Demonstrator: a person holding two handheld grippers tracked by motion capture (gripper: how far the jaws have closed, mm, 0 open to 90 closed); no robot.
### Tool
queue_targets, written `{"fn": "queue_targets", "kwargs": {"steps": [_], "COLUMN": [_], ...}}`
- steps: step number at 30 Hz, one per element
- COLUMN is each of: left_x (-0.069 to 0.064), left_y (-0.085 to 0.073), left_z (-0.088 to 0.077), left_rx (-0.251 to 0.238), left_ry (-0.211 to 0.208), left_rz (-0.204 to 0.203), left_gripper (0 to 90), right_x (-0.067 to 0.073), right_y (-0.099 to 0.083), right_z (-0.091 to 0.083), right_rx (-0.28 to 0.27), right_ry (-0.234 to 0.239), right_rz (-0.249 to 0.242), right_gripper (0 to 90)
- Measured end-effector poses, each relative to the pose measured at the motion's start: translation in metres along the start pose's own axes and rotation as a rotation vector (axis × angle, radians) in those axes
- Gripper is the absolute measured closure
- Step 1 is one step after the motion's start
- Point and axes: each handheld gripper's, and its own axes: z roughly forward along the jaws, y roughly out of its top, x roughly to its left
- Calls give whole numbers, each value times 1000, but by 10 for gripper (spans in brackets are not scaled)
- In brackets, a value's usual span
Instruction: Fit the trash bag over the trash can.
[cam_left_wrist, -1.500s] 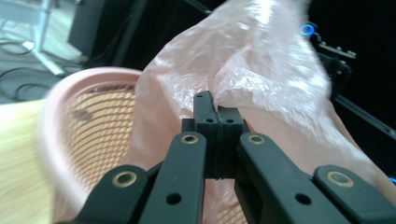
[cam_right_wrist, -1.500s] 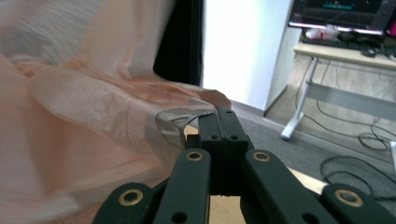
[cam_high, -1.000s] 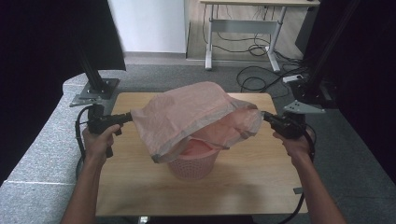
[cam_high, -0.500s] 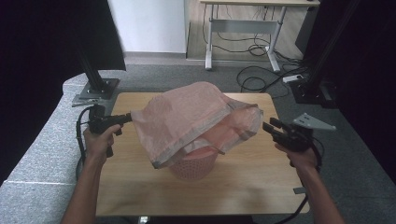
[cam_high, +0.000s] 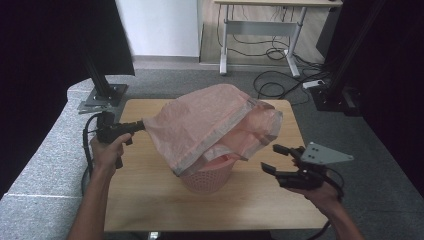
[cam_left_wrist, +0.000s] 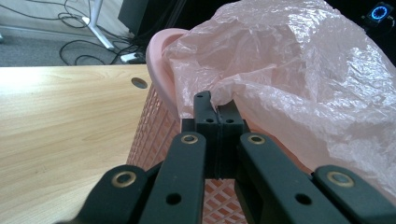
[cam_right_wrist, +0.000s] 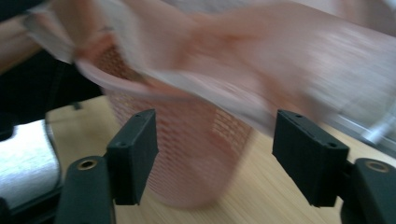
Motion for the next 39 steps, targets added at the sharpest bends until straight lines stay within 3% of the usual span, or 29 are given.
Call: {"fn": "queue_targets", "kwargs": {"steps": [3, 5, 7, 10, 13, 17, 19, 23, 26, 30, 36, 39], "left_x": [0, 1, 2, 4, 6, 9, 9, 8, 5, -1, -7, -10], "left_y": [0, 0, 1, 0, 1, 3, 5, 8, 10, 12, 14, 14], "left_z": [-1, -2, -3, -4, -2, 4, 8, 17, 22, 26, 32, 27], "left_rx": [1, 1, 1, -1, 0, 2, 8, 22, 29, 49, 63, 47], "left_ry": [-1, -1, 0, 1, 0, 6, 15, 33, 42, 56, 83, 80], "left_rz": [-1, -2, -4, -8, -10, -18, -14, 0, 14, 44, 68, 69], "left_gripper": [898, 898, 897, 897, 897, 897, 897, 897, 896, 896, 891, 768], "right_x": [13, 17, 18, 18, 21, 25, 29, 45, 43, 43, 47, 47], "right_y": [11, 15, 16, 13, 4, -9, -16, -36, -48, -58, -61, -60], "right_z": [17, 26, 33, 38, 40, 41, 44, 60, 71, 84, 99, 99], "right_rx": [-5, -6, 2, -13, -21, -52, -52, 14, 34, 61, 74, 79], "right_ry": [31, 67, 88, 127, 151, 201, 253, 298, 295, 284, 251, 231], "right_rz": [-68, -99, -127, -131, -138, -98, -76, -108, -74, -65, -47, -40], "right_gripper": [303, 368, 520, 774, 886, 898, 898, 898, 898, 898, 897, 897]}}
